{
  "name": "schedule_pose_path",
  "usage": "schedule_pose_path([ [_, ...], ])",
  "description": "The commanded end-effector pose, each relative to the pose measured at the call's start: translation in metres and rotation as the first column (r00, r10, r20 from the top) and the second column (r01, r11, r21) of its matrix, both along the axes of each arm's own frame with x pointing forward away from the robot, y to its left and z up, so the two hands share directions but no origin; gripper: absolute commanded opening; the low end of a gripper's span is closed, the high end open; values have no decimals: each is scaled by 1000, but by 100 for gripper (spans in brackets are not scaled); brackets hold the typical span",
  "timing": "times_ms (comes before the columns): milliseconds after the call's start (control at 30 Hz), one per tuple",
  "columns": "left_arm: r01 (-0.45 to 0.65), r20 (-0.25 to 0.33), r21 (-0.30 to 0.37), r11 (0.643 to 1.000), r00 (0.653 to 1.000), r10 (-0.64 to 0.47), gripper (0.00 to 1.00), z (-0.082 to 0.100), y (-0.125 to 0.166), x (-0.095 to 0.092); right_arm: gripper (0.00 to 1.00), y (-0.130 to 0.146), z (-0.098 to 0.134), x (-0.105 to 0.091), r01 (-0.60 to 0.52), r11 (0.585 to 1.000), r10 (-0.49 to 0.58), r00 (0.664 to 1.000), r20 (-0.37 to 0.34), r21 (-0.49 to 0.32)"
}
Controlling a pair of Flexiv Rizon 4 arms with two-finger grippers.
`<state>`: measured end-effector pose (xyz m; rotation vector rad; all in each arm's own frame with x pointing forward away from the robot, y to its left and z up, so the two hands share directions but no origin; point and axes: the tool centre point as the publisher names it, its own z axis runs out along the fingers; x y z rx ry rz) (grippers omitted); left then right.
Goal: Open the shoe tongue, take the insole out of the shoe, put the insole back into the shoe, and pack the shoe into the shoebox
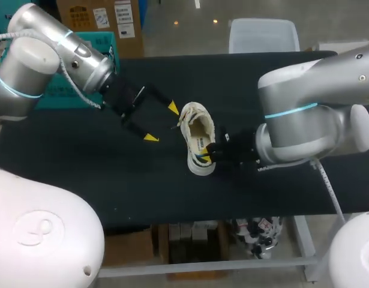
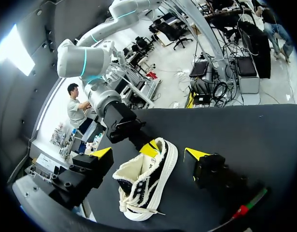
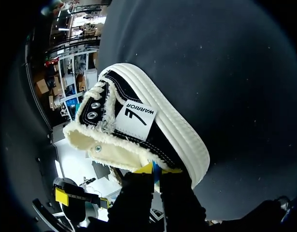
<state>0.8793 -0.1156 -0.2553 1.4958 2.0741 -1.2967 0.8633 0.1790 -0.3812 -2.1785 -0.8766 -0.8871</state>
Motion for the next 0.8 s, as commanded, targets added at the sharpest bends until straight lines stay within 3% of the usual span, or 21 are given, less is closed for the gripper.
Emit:
schedule_pose_path([
  [33,-134,84,84,987,988,127,100,15,11,-14,0,7,0,2,7,994,-10,1000,-30,-108],
  [100,-157,59,92,983,987,152,100,14,13,-14,0,7,-1,2,18,989,-22,999,-27,-150],
  [167,-181,56,109,977,983,176,100,13,16,-14,42,6,-1,0,31,983,-35,999,-17,-179],
  [200,-194,48,111,975,981,190,100,13,17,-14,46,5,0,-2,41,981,-44,999,-10,-189],
  [267,-219,46,122,968,976,215,100,14,20,-15,98,3,2,-4,57,976,-57,998,6,-208],
  [600,-258,54,140,956,966,253,100,17,31,-18,100,4,30,-14,109,976,-89,990,113,-186],
  [800,-259,48,147,955,966,255,100,17,31,-16,100,-4,52,-12,173,981,-151,966,211,-87],
])
